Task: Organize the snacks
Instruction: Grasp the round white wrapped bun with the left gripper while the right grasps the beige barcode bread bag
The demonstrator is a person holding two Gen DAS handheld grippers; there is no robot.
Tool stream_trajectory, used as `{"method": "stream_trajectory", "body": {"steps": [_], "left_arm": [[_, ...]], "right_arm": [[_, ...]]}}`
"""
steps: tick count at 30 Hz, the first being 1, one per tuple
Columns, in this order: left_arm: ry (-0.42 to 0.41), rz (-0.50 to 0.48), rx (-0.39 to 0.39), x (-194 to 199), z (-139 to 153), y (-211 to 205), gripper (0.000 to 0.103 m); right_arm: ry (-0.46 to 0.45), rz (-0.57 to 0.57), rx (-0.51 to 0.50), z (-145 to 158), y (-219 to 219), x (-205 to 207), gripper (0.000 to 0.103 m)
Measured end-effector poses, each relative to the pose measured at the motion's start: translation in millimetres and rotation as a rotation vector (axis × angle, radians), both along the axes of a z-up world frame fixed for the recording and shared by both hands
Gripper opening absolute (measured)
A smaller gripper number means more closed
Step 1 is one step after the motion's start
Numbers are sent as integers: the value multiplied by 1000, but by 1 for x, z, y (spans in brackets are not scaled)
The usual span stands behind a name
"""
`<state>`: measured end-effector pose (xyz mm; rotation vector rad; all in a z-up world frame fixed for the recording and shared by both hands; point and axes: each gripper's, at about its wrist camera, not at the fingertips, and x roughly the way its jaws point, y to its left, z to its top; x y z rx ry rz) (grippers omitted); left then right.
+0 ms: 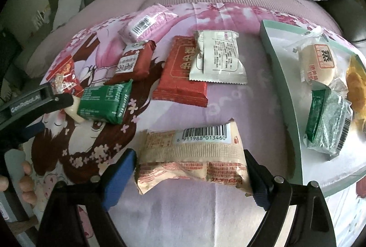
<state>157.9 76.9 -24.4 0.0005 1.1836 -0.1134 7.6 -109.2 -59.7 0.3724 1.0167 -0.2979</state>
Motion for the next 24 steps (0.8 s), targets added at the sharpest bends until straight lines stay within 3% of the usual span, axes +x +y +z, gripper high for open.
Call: {"method": "stream_trajectory", "body": {"steps": [14, 22, 24], "left_arm": [[26, -45, 105, 6, -26, -30, 103], [28, -64, 120, 4, -32, -40, 103], [17, -58, 125, 0, -30, -36, 95]], "right_arm": [[4, 2, 35, -2, -3, 1, 91], [10, 5, 38, -4, -1, 3, 92], [8, 6, 41, -4, -1, 3, 92]]}}
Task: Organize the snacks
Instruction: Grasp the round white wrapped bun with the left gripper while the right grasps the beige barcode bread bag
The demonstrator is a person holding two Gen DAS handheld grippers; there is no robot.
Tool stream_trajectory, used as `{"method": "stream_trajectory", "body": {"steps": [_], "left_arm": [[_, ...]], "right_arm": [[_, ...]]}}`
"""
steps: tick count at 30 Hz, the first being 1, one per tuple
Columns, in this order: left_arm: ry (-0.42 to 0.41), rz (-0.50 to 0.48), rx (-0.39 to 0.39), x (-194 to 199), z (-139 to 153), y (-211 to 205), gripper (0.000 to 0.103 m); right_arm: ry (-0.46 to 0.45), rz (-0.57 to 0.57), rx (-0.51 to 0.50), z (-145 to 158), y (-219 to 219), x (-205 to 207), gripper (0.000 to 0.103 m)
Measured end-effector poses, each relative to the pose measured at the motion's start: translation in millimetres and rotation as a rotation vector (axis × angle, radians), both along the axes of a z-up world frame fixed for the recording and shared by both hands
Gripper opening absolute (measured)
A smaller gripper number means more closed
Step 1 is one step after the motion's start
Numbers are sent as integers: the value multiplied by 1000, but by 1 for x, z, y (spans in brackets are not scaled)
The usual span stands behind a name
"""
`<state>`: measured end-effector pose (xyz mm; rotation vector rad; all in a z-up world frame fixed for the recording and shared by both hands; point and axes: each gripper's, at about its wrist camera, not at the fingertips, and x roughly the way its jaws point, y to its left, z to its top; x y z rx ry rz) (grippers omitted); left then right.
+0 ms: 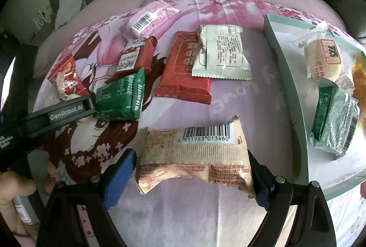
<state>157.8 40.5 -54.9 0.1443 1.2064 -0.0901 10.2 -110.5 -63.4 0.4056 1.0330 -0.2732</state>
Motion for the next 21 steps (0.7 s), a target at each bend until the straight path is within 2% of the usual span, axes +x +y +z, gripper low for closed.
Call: {"method": "stream_trajectory", "body": {"steps": [1, 6, 9, 21], "left_arm": [[-5, -3, 11, -1, 2, 3, 93], [-18, -23, -15, -3, 6, 4, 62], [-19, -35, -26, -5, 8, 3, 49], [-6, -35, -76, -12, 19, 2, 48]], "right_arm": [[0, 0, 2, 0, 0, 0, 92], [-1, -4, 8, 0, 0, 0, 92], [-1, -8, 14, 0, 0, 0, 92], [-6, -24, 27, 2, 0, 0, 89]]}}
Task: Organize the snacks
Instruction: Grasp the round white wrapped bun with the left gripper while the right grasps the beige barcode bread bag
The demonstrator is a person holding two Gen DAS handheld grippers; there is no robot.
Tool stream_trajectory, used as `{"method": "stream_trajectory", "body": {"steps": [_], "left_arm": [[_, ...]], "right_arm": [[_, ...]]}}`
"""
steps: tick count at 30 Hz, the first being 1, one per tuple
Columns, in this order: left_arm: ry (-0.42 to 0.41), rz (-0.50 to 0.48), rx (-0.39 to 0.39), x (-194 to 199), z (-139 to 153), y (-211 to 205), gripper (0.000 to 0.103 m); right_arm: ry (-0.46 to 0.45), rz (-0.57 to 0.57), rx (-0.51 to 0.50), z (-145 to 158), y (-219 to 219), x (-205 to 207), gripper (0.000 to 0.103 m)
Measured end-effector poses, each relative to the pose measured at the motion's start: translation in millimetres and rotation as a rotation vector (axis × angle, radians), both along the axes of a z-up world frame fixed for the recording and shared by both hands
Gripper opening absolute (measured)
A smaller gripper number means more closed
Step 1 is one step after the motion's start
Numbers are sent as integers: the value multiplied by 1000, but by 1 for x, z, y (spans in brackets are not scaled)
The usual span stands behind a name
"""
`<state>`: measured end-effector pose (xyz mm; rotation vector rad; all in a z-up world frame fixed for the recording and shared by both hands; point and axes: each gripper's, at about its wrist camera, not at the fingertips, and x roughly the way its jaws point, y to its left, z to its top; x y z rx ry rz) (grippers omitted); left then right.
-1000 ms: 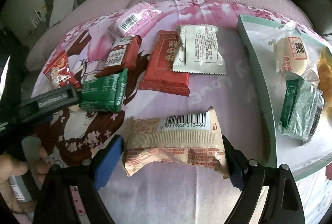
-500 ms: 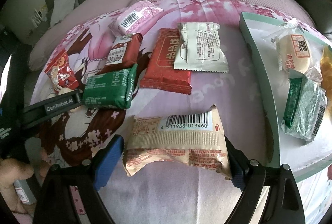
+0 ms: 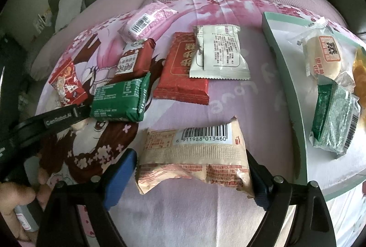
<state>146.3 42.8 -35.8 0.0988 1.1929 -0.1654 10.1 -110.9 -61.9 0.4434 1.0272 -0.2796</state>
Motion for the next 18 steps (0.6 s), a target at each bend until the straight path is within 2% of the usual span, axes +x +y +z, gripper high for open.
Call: {"method": "stream_trajectory", "body": {"steps": [5, 10, 18], "left_arm": [[-4, -17, -35, -7, 7, -6, 48], [-32, -12, -31, -13, 19, -6, 48], [-68, -9, -56, -17, 36, -1, 48]], "right_arm": [[-16, -11, 24, 3, -4, -3, 81], [-20, -5, 31, 4, -5, -3, 77], [-40, -4, 58, 6, -6, -4, 73]]}}
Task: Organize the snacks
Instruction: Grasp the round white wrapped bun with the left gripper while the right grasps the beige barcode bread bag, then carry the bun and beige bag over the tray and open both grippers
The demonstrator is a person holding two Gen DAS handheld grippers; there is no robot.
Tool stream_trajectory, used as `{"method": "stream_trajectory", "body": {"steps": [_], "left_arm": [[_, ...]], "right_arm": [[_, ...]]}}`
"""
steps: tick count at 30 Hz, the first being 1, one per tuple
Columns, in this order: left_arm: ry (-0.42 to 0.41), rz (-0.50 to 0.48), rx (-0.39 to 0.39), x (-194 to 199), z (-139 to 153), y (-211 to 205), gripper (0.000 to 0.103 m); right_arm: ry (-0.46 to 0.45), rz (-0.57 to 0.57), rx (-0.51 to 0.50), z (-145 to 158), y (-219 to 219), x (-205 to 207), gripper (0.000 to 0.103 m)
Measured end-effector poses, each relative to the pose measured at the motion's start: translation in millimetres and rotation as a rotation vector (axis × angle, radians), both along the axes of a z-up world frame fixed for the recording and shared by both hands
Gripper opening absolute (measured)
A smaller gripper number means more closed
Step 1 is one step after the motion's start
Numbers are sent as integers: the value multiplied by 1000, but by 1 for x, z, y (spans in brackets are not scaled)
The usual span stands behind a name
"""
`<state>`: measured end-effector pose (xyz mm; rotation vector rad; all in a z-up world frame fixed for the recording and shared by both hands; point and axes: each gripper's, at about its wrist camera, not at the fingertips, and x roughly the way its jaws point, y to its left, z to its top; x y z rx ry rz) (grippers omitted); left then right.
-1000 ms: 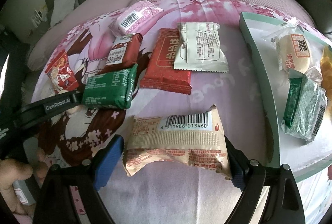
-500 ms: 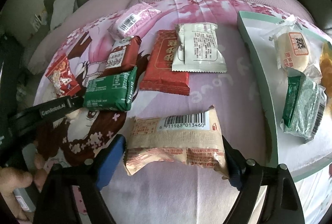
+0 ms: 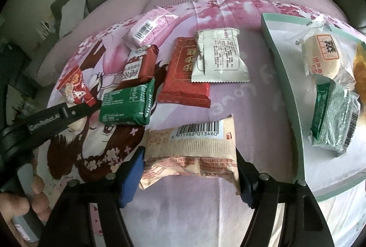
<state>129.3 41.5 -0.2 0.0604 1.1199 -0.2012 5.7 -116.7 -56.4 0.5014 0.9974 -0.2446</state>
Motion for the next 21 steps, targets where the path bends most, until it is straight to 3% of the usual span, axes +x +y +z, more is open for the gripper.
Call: {"method": "stream_trajectory", "body": {"steps": [21], "left_arm": [[-151, -14, -84, -18, 58, -1, 48]], "right_arm": [[-179, -34, 13, 59, -10, -28, 73]]}}
